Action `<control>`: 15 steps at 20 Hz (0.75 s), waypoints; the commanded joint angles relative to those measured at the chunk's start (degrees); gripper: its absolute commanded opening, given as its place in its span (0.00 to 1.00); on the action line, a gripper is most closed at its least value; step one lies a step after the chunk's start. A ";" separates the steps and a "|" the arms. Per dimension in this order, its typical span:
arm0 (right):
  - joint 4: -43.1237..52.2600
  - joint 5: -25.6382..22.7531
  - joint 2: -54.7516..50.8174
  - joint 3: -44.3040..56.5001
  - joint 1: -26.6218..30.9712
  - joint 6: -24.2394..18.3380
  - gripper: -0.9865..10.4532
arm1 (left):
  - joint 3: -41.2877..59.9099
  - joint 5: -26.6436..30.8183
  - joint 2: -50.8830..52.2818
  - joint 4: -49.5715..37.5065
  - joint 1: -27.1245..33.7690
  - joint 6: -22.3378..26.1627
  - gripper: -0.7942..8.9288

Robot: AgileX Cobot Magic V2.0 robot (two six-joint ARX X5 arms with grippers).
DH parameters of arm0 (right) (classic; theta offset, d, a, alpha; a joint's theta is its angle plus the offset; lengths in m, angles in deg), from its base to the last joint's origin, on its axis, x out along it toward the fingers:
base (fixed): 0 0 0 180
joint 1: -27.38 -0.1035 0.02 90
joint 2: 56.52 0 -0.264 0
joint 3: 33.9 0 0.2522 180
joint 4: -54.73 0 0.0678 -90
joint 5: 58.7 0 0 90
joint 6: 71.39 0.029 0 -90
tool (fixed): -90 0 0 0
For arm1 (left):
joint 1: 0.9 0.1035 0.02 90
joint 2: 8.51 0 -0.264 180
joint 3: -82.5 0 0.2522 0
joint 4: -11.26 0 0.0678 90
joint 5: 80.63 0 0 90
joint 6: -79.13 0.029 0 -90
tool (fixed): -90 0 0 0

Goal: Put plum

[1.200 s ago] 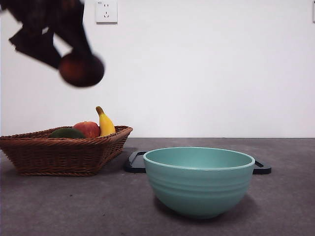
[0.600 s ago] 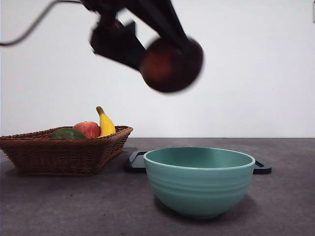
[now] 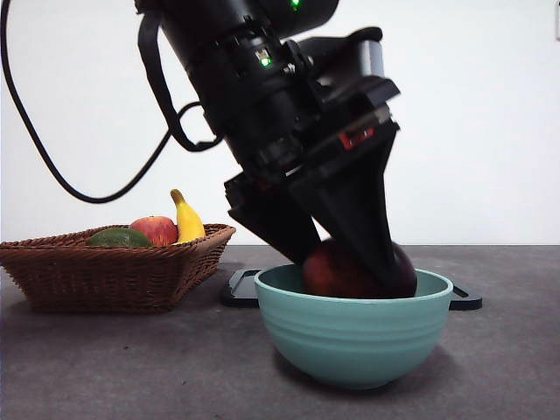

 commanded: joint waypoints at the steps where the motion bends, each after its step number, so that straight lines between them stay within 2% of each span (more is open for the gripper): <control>1: 0.33 -0.07 0.39 -1.16 -0.31 0.39 0.47 | -1.20 0.22 -1.66 -0.39 -0.92 0.83 0.34; 4: 0.33 -0.07 0.39 -1.16 -0.31 0.39 0.47 | -1.20 0.85 -1.73 -0.39 -0.90 1.42 0.35; 7: 0.31 -0.04 0.39 -1.16 -0.31 0.42 0.47 | -1.20 2.36 -1.84 -0.20 -0.92 1.62 0.45; 15: 0.24 0.00 0.39 -1.16 -0.31 0.42 0.47 | -1.20 2.36 -1.84 2.21 -1.64 1.57 0.50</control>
